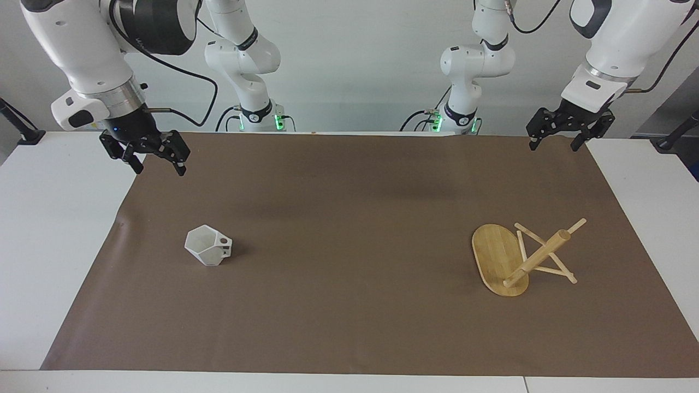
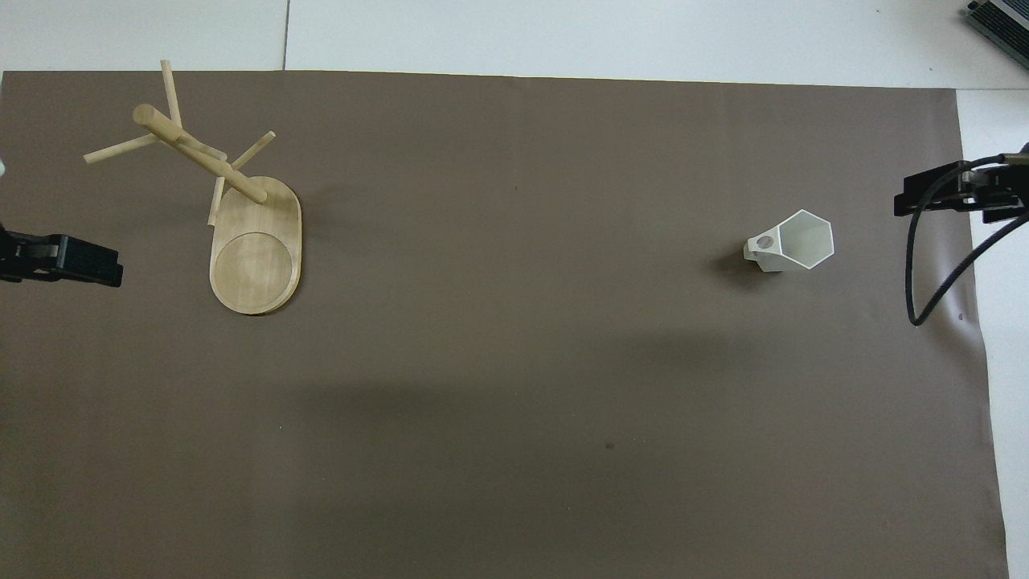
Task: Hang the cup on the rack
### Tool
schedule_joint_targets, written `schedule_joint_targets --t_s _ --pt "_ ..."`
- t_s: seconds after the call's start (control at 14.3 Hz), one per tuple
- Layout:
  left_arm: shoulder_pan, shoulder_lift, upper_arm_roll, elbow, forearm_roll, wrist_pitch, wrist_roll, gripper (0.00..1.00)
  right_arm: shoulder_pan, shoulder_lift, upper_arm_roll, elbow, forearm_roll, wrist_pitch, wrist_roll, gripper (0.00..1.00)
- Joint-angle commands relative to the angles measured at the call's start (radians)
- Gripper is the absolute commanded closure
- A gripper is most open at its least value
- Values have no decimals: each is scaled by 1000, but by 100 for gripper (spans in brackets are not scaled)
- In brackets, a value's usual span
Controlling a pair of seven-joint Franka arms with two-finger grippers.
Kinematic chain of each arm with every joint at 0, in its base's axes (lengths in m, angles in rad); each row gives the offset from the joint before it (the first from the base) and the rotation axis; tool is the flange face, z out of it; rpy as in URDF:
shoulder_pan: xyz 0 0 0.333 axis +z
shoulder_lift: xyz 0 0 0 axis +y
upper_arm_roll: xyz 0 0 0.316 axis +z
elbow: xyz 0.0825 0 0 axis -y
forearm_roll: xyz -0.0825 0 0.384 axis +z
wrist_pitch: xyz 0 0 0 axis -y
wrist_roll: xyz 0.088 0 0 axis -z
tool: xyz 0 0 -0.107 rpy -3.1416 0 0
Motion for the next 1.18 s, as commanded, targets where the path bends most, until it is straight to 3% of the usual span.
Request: schedule_joint_targets --t_s 0.0,0.7,1.12 --pt "4 -13 1 -8 -5 -15 -1 0 -8 -19 4 -22 -6 4 -20 0" --pt "4 -13 1 -8 -5 -13 0 0 -8 -42 2 -77 -6 18 -20 0" --pt "4 -13 1 -8 -5 -13 -1 0 -8 -77 -1 -190 -8 171 -20 0"
